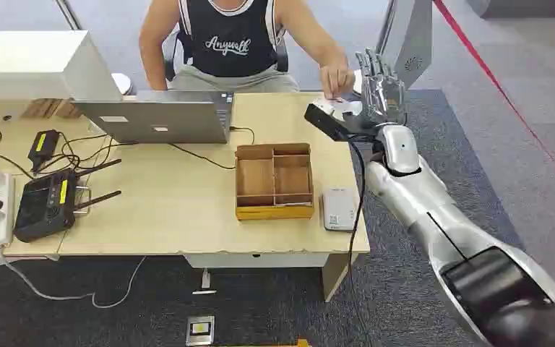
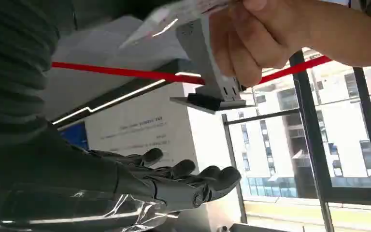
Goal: Pass the card to the sensor for recognition and then transmit it.
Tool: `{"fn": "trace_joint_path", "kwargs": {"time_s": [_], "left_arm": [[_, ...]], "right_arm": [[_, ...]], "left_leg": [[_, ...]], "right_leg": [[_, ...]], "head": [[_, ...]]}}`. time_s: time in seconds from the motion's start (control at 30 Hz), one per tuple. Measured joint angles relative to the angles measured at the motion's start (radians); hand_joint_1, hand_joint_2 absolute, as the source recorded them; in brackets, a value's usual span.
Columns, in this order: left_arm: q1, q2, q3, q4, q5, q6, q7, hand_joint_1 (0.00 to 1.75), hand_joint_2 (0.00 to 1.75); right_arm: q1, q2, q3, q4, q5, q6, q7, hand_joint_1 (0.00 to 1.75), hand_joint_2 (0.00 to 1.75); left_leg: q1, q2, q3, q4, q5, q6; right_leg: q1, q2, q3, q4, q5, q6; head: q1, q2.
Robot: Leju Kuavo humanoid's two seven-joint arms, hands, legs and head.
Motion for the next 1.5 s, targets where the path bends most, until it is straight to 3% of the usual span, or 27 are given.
{"fn": "trace_joint_path", "kwargs": {"time_s": [1.03,1.33,1.5], "left_arm": [[-0.004,0.000,0.019,0.016,0.046,-0.003,-0.032,0.00,0.00],[-0.004,0.000,0.019,0.017,0.055,-0.003,-0.033,0.00,0.00],[-0.004,0.000,0.019,0.017,0.058,-0.003,-0.035,0.00,0.00]], "right_arm": [[0.001,0.018,-0.002,0.020,-0.035,0.003,-0.033,1.75,1.75],[0.065,-0.029,-0.002,-0.036,-0.066,0.079,-0.011,1.75,1.75],[0.107,-0.058,-0.001,-0.078,-0.069,0.087,-0.003,1.75,1.75]], "left_leg": [[0.000,0.000,0.000,0.000,0.000,0.000],[0.000,0.000,0.001,0.000,0.000,0.000],[0.000,0.000,0.001,0.000,0.000,0.000]], "right_leg": [[0.000,0.000,0.000,0.000,0.000,0.000],[0.000,0.000,0.000,-0.001,0.000,0.000],[0.000,0.001,0.000,0.000,0.000,0.000]], "head": [[0.000,0.000],[0.000,0.000],[0.000,0.000]]}}
